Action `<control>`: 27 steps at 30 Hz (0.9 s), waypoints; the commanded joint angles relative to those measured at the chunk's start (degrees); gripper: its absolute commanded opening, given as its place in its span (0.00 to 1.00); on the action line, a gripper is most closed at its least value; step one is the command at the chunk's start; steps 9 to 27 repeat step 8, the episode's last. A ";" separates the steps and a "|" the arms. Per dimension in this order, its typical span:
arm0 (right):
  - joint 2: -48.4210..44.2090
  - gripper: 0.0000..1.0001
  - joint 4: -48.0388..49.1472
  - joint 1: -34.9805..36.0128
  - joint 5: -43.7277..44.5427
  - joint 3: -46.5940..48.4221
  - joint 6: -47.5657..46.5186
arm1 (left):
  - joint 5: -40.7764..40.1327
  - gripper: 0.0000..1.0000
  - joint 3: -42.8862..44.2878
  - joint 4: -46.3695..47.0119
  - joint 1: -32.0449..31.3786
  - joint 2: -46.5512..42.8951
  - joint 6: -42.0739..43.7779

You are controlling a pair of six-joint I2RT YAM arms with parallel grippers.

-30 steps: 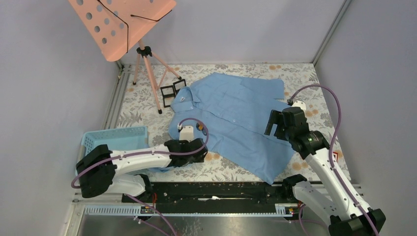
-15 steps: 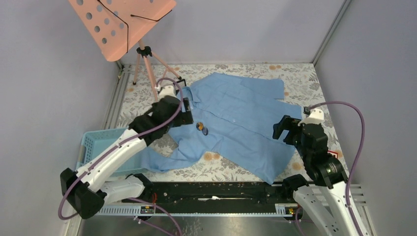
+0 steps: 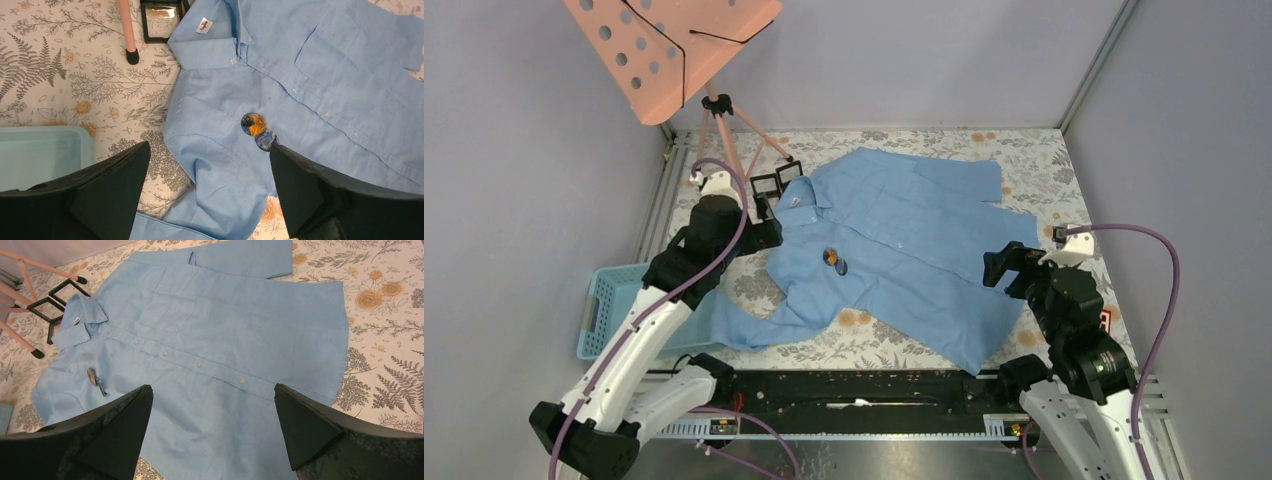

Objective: Pin the brooch onto the clothing
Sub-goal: Reset both arms

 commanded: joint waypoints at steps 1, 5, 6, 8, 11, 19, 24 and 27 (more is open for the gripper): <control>-1.11 0.99 2.07 -0.18 0.52 0.23 -1.51 | 2.41 0.99 -0.31 2.27 0.53 -0.28 1.28; -1.40 0.99 1.67 -0.17 1.10 0.22 -1.55 | 2.98 0.99 -0.22 2.50 0.91 -0.24 1.39; -1.07 0.99 1.49 -0.20 1.30 0.42 -1.41 | 3.03 0.99 -0.15 2.46 0.98 -0.24 1.48; -0.50 0.99 1.41 -0.24 1.09 0.74 -1.27 | 3.11 0.99 0.18 2.26 1.00 -0.33 1.73; -0.50 0.99 1.41 -0.24 1.09 0.74 -1.27 | 3.11 0.99 0.18 2.26 1.00 -0.33 1.73; -0.50 0.99 1.41 -0.24 1.09 0.74 -1.27 | 3.11 0.99 0.18 2.26 1.00 -0.33 1.73; -0.50 0.99 1.41 -0.24 1.09 0.74 -1.27 | 3.11 0.99 0.18 2.26 1.00 -0.33 1.73; -0.50 0.99 1.41 -0.24 1.09 0.74 -1.27 | 3.11 0.99 0.18 2.26 1.00 -0.33 1.73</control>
